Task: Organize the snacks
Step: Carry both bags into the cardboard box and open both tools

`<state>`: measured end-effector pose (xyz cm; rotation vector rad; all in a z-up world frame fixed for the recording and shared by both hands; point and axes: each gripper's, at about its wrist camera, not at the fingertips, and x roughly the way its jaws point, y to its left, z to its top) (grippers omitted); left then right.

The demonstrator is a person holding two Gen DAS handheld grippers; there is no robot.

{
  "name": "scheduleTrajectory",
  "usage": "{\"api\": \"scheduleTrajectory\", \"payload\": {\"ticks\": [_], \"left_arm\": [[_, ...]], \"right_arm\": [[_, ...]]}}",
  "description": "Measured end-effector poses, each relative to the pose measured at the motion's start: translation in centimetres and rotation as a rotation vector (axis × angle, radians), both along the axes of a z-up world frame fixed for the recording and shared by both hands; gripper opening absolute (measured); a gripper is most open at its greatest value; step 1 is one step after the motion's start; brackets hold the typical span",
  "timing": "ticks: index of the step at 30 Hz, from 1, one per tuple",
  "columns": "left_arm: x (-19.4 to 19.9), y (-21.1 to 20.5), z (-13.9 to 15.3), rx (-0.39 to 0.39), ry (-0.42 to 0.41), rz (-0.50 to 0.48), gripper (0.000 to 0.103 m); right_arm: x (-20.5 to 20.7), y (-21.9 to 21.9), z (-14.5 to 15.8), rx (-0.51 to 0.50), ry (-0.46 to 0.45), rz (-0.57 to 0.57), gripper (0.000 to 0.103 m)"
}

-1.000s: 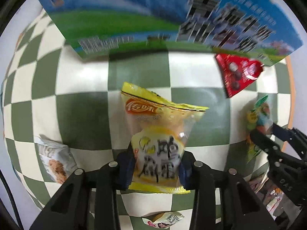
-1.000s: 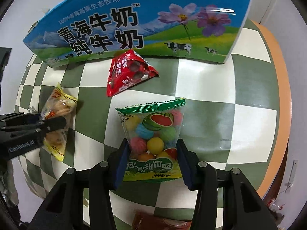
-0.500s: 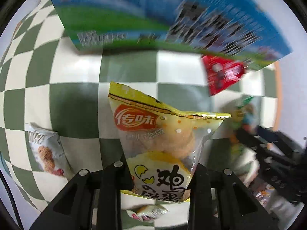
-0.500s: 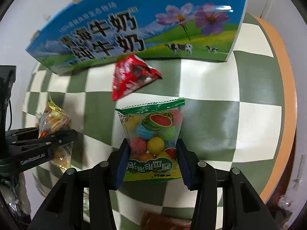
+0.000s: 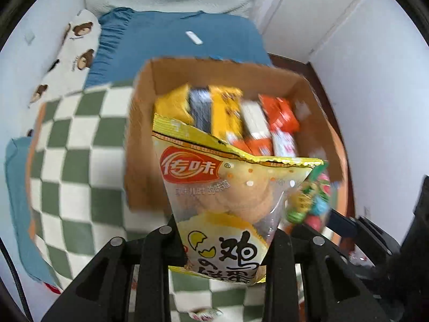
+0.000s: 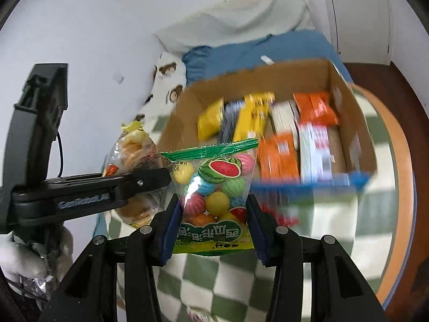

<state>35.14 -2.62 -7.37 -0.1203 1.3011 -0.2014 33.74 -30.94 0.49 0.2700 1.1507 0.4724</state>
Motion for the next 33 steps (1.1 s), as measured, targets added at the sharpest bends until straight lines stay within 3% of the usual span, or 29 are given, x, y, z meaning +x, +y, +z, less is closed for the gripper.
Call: {"api": "scheduleTrajectory", "payload": {"ticks": [4,8,15,16,17,18,19,22,27,33], "left_arm": [[5.5,0.6,-1.9,0.036,0.078,0.025,0.027],[8.3,0.7,-5.2,0.086,0.148,0.038,0.027],[9.6,0.4,-10.4,0.072,0.285,0.039,0.03],[9.5,0.5,-11.1,0.068,0.307,0.046,0.033],[9.5,0.6,-11.3,0.07,0.313,0.049,0.036],[9.4,0.5,-11.6,0.075,0.313,0.045,0.042],[9.3,0.5,-11.8,0.083,0.312,0.041,0.055],[9.0,0.6,-11.9,0.074,0.312,0.047,0.084],[8.8,0.4,-11.9,0.069,0.308,0.058,0.094],[8.4,-0.1,-11.3,0.091,0.28,0.056,0.095]], "right_arm": [[4.9,2.4,-0.5,-0.014,0.012,-0.003,0.05],[8.8,4.2,-2.9,-0.041,0.075,0.003,0.05],[11.4,5.7,-8.0,-0.061,0.22,0.023,0.051],[11.5,5.8,-8.6,-0.066,0.24,0.026,0.052],[11.6,5.9,-9.0,-0.085,0.25,0.035,0.061],[11.7,6.0,-9.2,-0.108,0.254,0.043,0.085],[11.7,5.9,-9.3,-0.122,0.256,0.04,0.092],[11.9,5.2,-9.6,-0.162,0.268,0.035,0.095],[12.2,3.4,-9.7,-0.227,0.264,0.013,0.097],[12.3,1.8,-9.1,-0.288,0.254,-0.018,0.097]]}}
